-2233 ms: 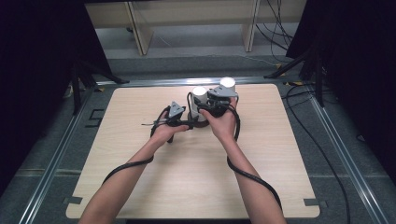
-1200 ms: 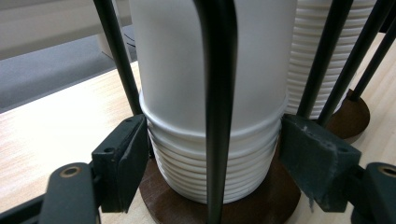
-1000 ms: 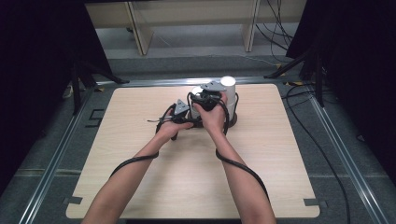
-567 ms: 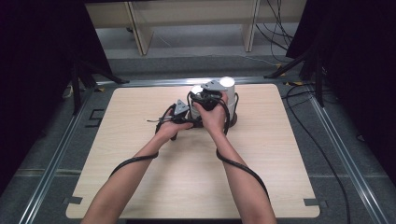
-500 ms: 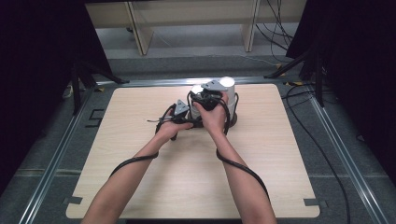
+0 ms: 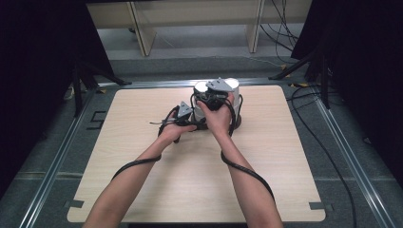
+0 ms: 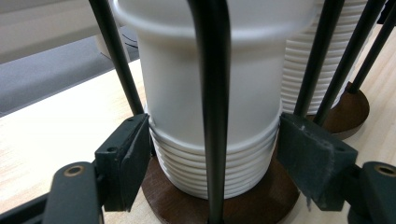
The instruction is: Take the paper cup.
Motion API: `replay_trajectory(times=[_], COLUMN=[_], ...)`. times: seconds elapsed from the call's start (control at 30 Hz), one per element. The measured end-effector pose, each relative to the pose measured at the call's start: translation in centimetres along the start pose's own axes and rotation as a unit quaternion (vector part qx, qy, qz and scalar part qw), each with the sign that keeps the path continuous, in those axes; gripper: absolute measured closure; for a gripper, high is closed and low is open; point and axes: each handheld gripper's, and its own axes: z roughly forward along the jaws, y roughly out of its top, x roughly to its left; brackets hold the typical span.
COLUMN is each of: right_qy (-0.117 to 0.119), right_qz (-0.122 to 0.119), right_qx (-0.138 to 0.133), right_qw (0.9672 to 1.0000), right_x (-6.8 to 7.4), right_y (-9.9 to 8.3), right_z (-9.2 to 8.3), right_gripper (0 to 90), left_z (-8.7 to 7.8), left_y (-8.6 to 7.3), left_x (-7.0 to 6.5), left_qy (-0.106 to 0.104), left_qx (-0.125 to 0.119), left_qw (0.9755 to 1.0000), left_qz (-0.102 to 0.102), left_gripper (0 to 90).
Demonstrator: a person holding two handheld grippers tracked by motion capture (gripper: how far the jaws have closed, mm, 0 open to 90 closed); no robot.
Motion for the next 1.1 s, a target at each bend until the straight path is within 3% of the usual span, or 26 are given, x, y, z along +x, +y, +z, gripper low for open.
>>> replay_trajectory(times=[0.07, 0.1, 0.4, 0.43, 0.63, 0.67, 0.77, 0.83, 0.9, 0.93, 1.0, 1.1], right_qy=[-0.003, 0.004, 0.006, 0.006, 0.003, 0.001, 0.002, 0.005, 0.006, 0.008, 0.01, 0.018], right_qz=[-0.009, 0.01, -0.012, 0.006, 0.003, -0.007, -0.009, -0.016, -0.006, 0.007, -0.001, 0.016], right_qx=[-0.01, -0.005, -0.025, -0.018, -0.037, -0.039, -0.042, -0.043, -0.045, -0.042, -0.04, -0.038], right_qw=[0.9999, 0.9999, 0.9996, 0.9998, 0.9993, 0.9992, 0.9991, 0.999, 0.9989, 0.9991, 0.9991, 0.999], right_x=[-0.2, 0.0, -0.1, 0.1, 0.0, -0.2, -0.2, -0.3, -0.3, -0.2, -0.3, -0.2], right_y=[0.4, 0.6, 2.0, 2.1, 2.8, 3.0, 3.4, 3.5, 3.5, 3.5, 3.4, 3.2], right_z=[-0.1, -0.3, -1.0, -1.2, -1.7, -1.9, -2.3, -2.6, -2.9, -3.1, -3.4, -3.7], right_gripper=[35.2, 35.2, 35.3, 35.3, 35.3, 35.3, 35.3, 35.3, 35.3, 35.3, 35.3, 35.3], left_z=[0.0, 0.0, 0.0, 0.0, 0.1, 0.1, 0.0, -0.1, -0.4, -0.5, -1.0, -1.7], left_y=[0.0, 0.0, -0.1, -0.1, -0.1, -0.1, -0.1, -0.2, -0.2, -0.2, -0.2, 0.0], left_x=[0.0, 0.0, 0.0, 0.0, 0.0, 0.2, 0.2, 0.0, 0.2, 0.2, 0.1, -0.2], left_qy=[0.001, 0.002, 0.003, 0.003, 0.003, 0.001, 0.0, 0.002, 0.006, 0.005, 0.002, -0.002], left_qx=[-0.003, -0.003, 0.0, 0.0, 0.001, 0.007, 0.011, 0.002, 0.015, 0.015, 0.016, 0.019], left_qw=[1.0, 1.0, 1.0, 1.0, 1.0, 0.9999, 0.9998, 1.0, 0.9997, 0.9997, 0.9996, 0.9996], left_qz=[0.0, 0.0, 0.001, 0.001, 0.005, 0.014, 0.016, 0.006, 0.019, 0.019, 0.023, 0.022], left_gripper=[26.3, 26.3, 26.3, 26.3, 26.3, 26.3, 26.4, 25.8, 24.5, 23.7, 21.9, 18.0])
